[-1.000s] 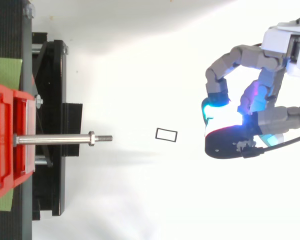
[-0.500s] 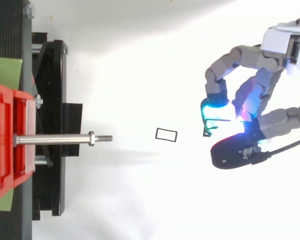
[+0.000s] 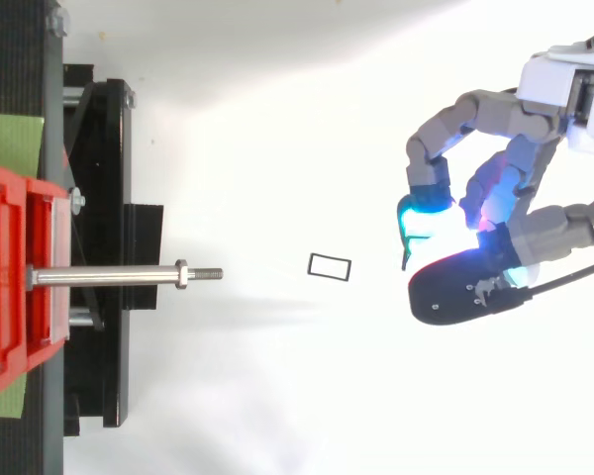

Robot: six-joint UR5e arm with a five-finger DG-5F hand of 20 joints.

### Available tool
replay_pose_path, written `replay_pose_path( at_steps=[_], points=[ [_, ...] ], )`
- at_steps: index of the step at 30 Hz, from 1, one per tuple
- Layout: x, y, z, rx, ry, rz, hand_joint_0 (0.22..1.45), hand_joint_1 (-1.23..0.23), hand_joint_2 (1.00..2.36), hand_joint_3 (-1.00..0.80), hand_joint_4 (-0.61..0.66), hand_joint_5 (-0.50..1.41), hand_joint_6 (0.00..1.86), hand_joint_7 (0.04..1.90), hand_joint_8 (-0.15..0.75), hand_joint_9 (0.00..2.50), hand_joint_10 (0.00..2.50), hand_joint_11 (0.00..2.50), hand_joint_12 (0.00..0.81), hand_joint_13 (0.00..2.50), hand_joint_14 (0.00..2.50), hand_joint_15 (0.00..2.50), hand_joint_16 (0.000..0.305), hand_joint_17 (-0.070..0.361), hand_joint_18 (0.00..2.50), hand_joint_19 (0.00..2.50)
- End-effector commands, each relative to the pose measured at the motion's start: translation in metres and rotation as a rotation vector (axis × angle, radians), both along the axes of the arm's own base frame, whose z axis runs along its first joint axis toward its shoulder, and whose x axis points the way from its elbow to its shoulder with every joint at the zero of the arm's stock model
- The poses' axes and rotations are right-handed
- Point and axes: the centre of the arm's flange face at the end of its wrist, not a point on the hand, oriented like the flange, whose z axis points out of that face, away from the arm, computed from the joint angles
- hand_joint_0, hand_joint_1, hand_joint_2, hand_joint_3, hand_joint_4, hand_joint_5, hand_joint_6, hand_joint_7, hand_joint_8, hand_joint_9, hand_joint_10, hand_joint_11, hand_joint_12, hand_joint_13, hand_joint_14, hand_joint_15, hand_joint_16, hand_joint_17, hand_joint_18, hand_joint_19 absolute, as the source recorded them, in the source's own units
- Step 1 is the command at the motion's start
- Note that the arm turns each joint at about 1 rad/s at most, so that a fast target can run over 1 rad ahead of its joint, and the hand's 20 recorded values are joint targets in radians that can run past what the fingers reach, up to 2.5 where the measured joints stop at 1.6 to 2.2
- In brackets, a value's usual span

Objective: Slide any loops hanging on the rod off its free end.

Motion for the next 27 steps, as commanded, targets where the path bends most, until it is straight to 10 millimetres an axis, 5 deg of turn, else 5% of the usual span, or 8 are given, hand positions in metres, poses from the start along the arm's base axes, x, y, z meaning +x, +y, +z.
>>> replay_pose_path(
  at_steps=[1,8,15,27],
  points=[
    [-0.0001,-0.0007,0.0,0.0,0.0,-0.001,0.59,-0.57,1.01,-0.35,0.06,-0.1,0.89,1.05,0.277,1.3,0.03,1.02,0.352,0.92,0.02,0.55,0.048,0.107,0.91,0.57],
    [0.0,0.0003,0.0,0.0,0.0,0.0,0.57,-0.65,1.02,-0.21,0.09,-0.11,0.9,1.05,0.294,1.27,0.03,1.02,0.37,0.91,0.02,0.55,0.051,0.114,0.93,0.56],
    [0.0,0.0003,0.0,0.0,0.0,0.0,0.59,-0.7,1.01,-0.33,0.1,-0.12,0.9,1.02,0.277,1.24,0.03,1.03,0.36,0.89,0.02,0.55,0.048,0.109,0.9,0.57],
    [0.0,0.0003,0.0,0.0,0.0,0.0,0.59,-0.58,1.01,-0.34,0.09,-0.11,0.9,1.03,0.281,1.27,0.03,1.03,0.356,0.9,0.02,0.55,0.048,0.109,0.91,0.57]
  ],
)
